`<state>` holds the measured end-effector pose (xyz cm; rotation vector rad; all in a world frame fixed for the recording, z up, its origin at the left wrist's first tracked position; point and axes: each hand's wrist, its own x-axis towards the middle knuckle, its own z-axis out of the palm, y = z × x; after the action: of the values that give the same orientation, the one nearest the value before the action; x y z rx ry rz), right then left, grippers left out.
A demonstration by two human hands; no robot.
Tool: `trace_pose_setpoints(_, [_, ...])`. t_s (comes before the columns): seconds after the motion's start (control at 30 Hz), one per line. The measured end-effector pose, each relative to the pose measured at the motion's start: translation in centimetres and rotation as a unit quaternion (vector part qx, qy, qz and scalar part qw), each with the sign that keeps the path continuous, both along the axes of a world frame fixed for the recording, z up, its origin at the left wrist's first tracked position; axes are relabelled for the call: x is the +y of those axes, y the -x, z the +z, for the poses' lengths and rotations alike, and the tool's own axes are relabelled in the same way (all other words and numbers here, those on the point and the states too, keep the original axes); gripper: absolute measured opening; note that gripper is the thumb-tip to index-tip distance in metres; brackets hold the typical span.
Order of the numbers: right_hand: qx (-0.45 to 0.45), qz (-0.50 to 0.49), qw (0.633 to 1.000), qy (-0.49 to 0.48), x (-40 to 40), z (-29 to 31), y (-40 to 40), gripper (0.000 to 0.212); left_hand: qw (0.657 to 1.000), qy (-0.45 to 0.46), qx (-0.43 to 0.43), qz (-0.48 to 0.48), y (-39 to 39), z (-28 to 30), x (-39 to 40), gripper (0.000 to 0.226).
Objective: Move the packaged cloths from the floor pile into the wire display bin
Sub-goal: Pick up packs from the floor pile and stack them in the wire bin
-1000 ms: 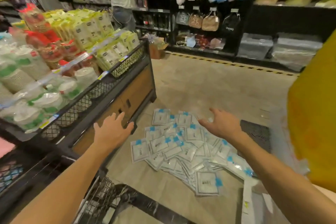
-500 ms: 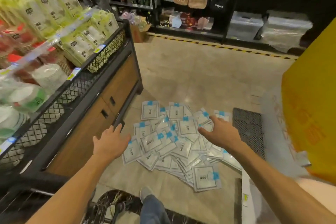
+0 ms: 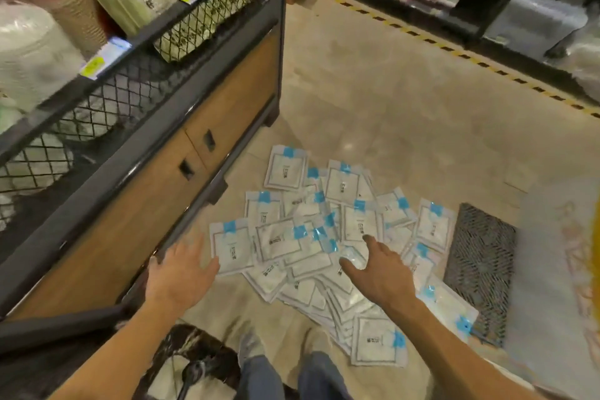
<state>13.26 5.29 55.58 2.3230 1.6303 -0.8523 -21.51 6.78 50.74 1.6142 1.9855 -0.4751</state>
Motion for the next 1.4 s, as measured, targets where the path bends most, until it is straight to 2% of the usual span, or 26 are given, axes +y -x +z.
trace_pose_setpoints(0.13, [0.009, -0.003, 0.999, 0.037, 3.1, -11.5, 1.4, 0.082, 0.999, 0.013, 0.007, 0.029, 0.3, -10.7, 1.1, 0.07])
trace_pose_setpoints(0.43, [0.002, -0.033, 0.998, 0.051, 7.1, -42.6, 4.7, 0.084, 0.996, 0.033, 0.044, 0.07, 2.6, -39.8, 2.0, 0.072])
trace_pose_setpoints(0.6, [0.014, -0.116, 0.992, 0.037, 8.6, -56.1, 8.0, 0.097, 0.997, -0.002, 0.014, 0.08, 4.0, -52.6, 3.1, 0.071])
trace_pose_setpoints(0.7, [0.009, -0.209, 0.977, 0.035, 9.4, -61.8, 10.4, 0.104, 0.99, -0.006, 0.0, 0.138, 4.4, -58.6, 4.3, 0.074])
trace_pose_setpoints(0.87, [-0.003, -0.355, 0.934, 0.031, 10.9, -66.5, 13.0, 0.12, 0.951, -0.067, -0.025, 0.299, 4.5, -64.7, 5.5, 0.096])
trace_pose_setpoints(1.0, [-0.008, -0.439, 0.898, 0.027, 12.1, -67.1, 13.6, 0.117, 0.921, -0.088, -0.034, 0.379, 4.9, -65.9, 6.5, 0.112])
trace_pose_setpoints(1.13, [0.037, -0.527, 0.849, 0.016, 12.3, -67.3, 13.3, 0.133, 0.901, -0.061, -0.087, 0.42, 6.0, -66.1, 6.9, 0.119])
trace_pose_setpoints(1.2, [0.065, -0.545, 0.836, 0.001, 11.7, -66.9, 12.9, 0.135, 0.897, -0.047, -0.109, 0.426, 6.6, -65.9, 6.4, 0.106])
trace_pose_setpoints(1.27, [0.112, -0.565, 0.817, -0.022, 10.8, -66.2, 12.2, 0.129, 0.883, -0.059, -0.153, 0.441, 7.0, -65.6, 5.7, 0.076])
trace_pose_setpoints(1.33, [0.163, -0.609, 0.775, -0.053, 9.8, -65.6, 11.3, 0.121, 0.844, -0.079, -0.228, 0.479, 7.2, -65.0, 4.9, 0.053])
trace_pose_setpoints(1.4, [0.203, -0.638, 0.737, -0.095, 8.8, -64.8, 10.4, 0.101, 0.803, -0.093, -0.294, 0.51, 7.2, -64.0, 4.1, 0.046])
